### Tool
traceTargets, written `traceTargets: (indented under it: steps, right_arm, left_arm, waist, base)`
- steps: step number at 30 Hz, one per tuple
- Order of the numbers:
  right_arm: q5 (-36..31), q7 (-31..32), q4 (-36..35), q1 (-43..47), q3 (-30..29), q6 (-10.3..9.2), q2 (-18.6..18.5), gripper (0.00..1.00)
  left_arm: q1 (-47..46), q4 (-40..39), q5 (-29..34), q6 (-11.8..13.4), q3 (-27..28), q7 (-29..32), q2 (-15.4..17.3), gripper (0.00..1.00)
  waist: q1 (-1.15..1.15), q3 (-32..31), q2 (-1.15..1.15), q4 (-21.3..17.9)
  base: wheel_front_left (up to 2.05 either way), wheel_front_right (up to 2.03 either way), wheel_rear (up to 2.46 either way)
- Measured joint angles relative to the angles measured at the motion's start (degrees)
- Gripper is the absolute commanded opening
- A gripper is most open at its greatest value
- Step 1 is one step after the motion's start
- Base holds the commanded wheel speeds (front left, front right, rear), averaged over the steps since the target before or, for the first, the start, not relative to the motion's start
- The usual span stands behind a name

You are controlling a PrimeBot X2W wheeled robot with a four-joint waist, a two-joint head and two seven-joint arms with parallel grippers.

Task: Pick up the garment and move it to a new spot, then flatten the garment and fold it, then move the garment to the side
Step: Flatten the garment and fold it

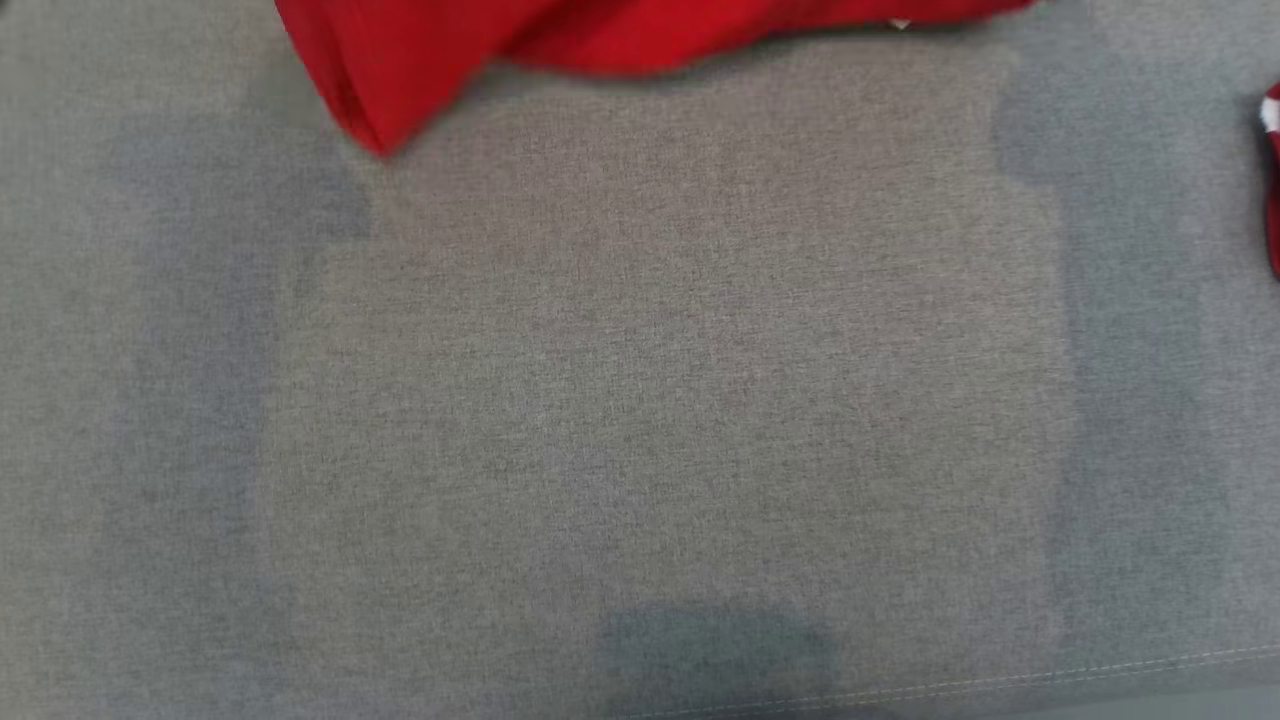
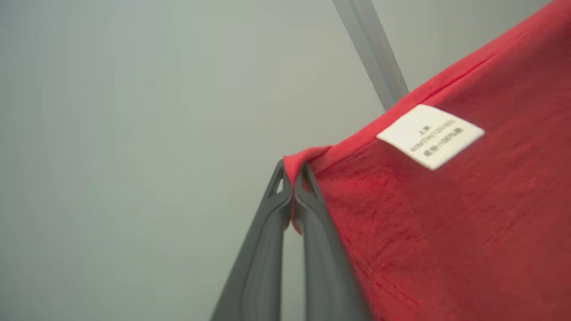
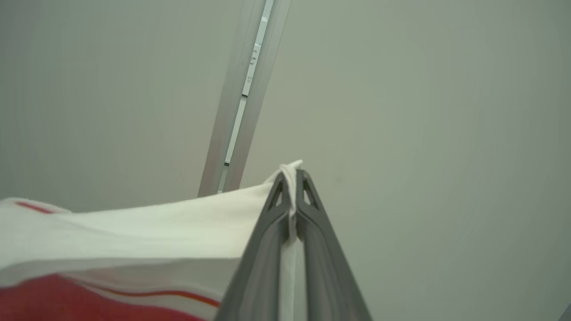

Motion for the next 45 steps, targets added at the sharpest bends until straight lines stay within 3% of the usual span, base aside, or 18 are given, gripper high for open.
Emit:
traceTargets:
  steps: [4,7,11,14,22,28,36,45]
  right_arm:
    - [-3.03,-0.16,0.74,-4.53,-4.98,0.01,0.49,0.00]
    - [-6.10,-0.18,-3.46,-6.08,-10.01,0.02,0.78,0.00]
    - [-9.82,-0.24,-10.74,-5.73,-13.71,0.00,0.71,0.00]
    - [-10.56,-0.24,-12.32,-3.90,-15.52,0.01,0.45,0.00]
    - [-3.96,-0.24,-10.24,6.34,-13.68,0.04,-0.42,0.00]
    - [7.04,-0.23,-12.49,19.00,-8.87,0.04,-1.94,0.00]
    - [18.01,-0.23,-21.00,38.60,-7.99,0.09,-5.05,0.00]
    - [22.49,-0.23,-21.40,59.69,-6.19,0.09,-4.36,0.00]
  left_arm:
    - [-6.65,2.12,1.85,2.80,1.13,-2.50,0.12,0.00]
    - [-11.06,1.59,3.36,4.92,1.87,-3.79,0.32,0.00]
    - [-12.41,-1.20,4.12,4.88,2.48,-4.25,0.29,0.00]
    - [-9.49,-2.53,3.87,4.80,3.52,-4.37,0.86,0.00]
    - [3.47,-3.02,1.77,3.63,6.35,-4.39,1.20,0.00]
    - [15.55,-4.68,-0.21,3.15,8.83,-4.39,-0.05,0.00]
    - [35.31,-8.12,-1.91,2.46,13.60,-4.41,-4.45,0.00]
    - [56.23,-8.28,-1.76,1.09,19.16,-4.39,-10.00,0.00]
  waist:
    - [0.00,1.43,0.00,0.43]
    - [0.00,1.07,0.00,0.44]
    - [-0.01,1.31,0.00,0.65]
    - [-0.01,2.05,0.00,0.75]
    - [-0.01,6.35,0.00,0.17]
    - [-0.01,7.24,0.00,-0.91]
    - [-0.01,3.08,0.00,-1.72]
    - [-0.02,-5.88,0.00,-2.18]
  base:
    - [0.00,0.00,0.00]
    - [0.00,0.00,0.00]
    - [0.00,0.00,0.00]
    - [0.00,0.00,0.00]
    - [0.00,0.00,0.00]
    - [0.00,0.00,0.00]
    - [0.00,0.00,0.00]
    - [0.00,0.00,0.00]
